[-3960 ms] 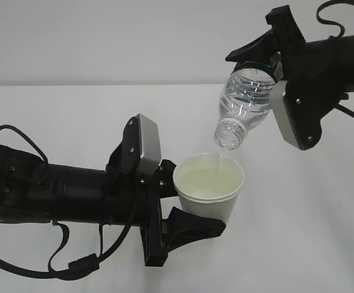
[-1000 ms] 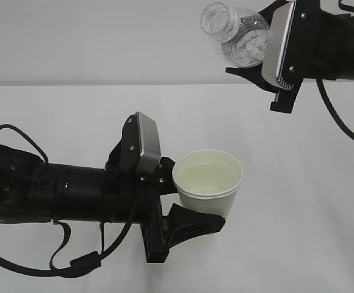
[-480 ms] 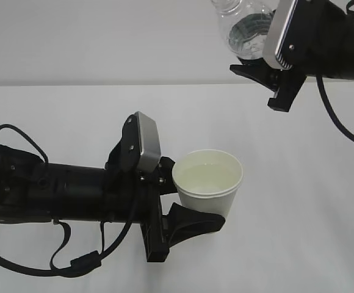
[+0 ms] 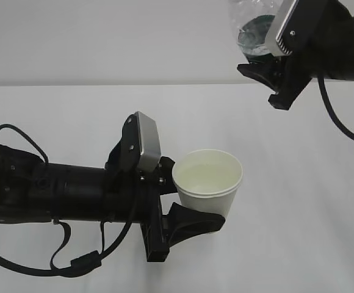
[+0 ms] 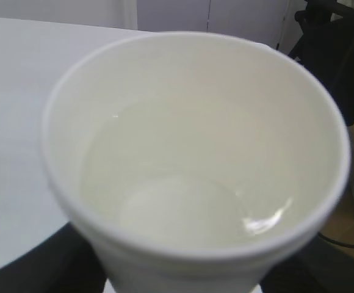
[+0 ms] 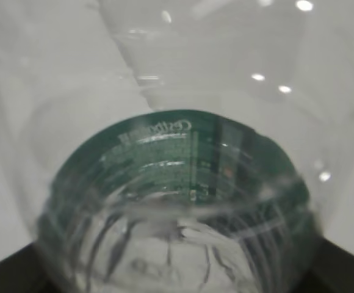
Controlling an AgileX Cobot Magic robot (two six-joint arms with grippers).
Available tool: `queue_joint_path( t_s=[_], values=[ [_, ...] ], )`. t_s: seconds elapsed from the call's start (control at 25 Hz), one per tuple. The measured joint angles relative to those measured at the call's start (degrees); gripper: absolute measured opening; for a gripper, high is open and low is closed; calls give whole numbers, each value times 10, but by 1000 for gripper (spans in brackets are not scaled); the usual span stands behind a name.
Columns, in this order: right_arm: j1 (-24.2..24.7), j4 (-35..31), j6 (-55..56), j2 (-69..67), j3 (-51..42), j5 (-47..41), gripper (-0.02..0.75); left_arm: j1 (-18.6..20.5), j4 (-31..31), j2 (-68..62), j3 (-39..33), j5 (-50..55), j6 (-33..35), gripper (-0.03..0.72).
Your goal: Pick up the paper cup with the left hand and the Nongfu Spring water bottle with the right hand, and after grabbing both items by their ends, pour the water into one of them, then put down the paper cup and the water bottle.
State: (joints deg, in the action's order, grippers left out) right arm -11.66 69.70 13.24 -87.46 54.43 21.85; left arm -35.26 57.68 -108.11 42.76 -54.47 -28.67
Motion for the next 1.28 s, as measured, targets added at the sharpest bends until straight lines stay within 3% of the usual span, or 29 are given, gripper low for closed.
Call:
queue_joint_path(
  t_s=[0.56, 1.28],
  values=[
    [0, -54, 60, 0, 0, -20, 491, 0, 0, 0, 0, 0, 0, 474],
    [0, -197, 67, -1, 0, -47, 491, 0, 0, 0, 0, 0, 0, 474]
  ],
)
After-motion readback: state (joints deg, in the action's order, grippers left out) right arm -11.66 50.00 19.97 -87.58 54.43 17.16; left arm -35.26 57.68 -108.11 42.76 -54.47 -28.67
